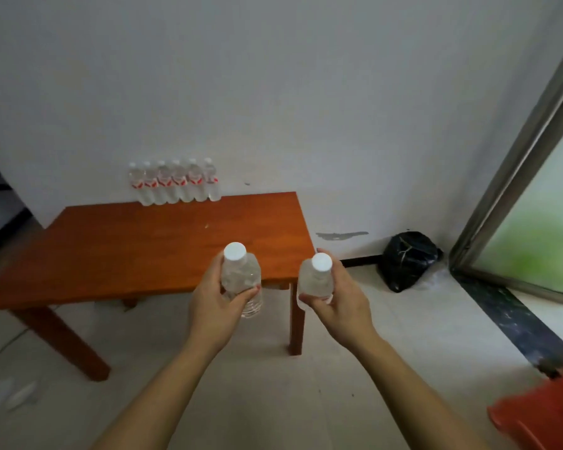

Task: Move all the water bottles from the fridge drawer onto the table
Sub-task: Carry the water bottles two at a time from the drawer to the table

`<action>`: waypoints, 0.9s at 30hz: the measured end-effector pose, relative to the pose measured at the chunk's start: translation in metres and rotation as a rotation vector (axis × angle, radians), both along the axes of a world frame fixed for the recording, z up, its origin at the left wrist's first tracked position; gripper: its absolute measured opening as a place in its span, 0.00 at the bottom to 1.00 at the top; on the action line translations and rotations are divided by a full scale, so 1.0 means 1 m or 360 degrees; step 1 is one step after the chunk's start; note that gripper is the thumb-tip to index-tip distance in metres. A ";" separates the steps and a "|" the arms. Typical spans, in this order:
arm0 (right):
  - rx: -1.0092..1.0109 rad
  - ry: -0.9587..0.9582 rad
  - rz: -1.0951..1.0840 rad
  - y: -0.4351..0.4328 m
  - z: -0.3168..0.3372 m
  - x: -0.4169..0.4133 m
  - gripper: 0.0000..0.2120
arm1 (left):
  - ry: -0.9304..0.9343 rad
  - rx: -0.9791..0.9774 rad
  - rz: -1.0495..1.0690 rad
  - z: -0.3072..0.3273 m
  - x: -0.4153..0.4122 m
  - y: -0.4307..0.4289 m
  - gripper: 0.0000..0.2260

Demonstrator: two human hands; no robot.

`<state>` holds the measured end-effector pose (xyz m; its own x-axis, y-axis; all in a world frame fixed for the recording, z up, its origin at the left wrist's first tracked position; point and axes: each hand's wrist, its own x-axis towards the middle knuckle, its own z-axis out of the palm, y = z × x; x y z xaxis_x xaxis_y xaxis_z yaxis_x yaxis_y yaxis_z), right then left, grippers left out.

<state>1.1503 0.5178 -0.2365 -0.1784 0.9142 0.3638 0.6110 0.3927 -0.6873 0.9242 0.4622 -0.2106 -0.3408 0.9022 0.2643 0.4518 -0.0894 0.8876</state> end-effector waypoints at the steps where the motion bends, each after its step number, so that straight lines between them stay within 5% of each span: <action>1: -0.0011 -0.0002 0.0042 0.012 -0.002 -0.018 0.43 | -0.0001 0.0007 0.0033 -0.001 -0.017 0.008 0.35; 19: -0.0194 0.0124 0.0628 0.339 -0.029 -0.280 0.36 | 0.0168 -0.0116 0.0429 -0.007 -0.254 0.270 0.36; 27: -0.0370 0.0158 0.0754 0.436 -0.020 -0.388 0.44 | 0.0160 -0.0103 0.0469 -0.019 -0.363 0.359 0.33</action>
